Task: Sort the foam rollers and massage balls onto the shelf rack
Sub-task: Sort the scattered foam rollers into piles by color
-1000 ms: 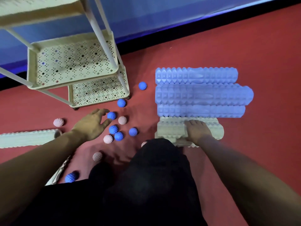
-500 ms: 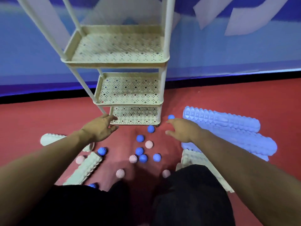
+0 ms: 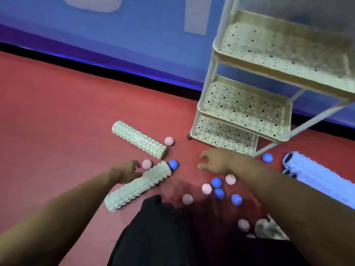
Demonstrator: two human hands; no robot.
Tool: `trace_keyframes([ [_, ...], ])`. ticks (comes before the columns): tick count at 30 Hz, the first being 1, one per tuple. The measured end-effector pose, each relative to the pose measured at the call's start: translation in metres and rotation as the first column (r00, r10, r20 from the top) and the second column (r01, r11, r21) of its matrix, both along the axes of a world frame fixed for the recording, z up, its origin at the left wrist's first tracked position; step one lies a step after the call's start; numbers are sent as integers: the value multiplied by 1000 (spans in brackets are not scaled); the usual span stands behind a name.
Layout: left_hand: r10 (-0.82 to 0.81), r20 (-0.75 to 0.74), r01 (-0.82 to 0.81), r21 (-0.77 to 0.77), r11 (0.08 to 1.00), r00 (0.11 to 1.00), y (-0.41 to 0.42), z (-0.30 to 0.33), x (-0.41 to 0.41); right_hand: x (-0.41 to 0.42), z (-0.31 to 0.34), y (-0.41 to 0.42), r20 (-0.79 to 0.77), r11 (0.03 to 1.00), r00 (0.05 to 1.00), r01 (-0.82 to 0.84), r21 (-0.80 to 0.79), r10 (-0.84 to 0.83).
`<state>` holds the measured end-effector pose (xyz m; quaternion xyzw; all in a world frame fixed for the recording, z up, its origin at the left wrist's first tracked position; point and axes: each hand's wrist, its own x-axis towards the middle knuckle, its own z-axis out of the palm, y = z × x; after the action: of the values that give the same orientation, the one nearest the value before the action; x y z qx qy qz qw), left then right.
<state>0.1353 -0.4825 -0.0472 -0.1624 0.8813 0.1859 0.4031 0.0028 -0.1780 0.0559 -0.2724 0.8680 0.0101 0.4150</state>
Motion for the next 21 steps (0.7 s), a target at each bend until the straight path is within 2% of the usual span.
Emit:
trace_keyframes([
  [7, 153, 7, -153, 38, 987, 988, 4, -80, 45, 26, -52, -52, 44, 996, 999, -20, -83, 24],
  [13, 186, -66, -189, -42, 981, 980, 4, -124, 67, 30, -68, -47, 96, 999, 995, -9, -32, 12],
  [21, 220, -95, -229, -97, 969, 971, 15, -123, 57, 30, -53, -9, 70, 996, 993, 93, 14, -94],
])
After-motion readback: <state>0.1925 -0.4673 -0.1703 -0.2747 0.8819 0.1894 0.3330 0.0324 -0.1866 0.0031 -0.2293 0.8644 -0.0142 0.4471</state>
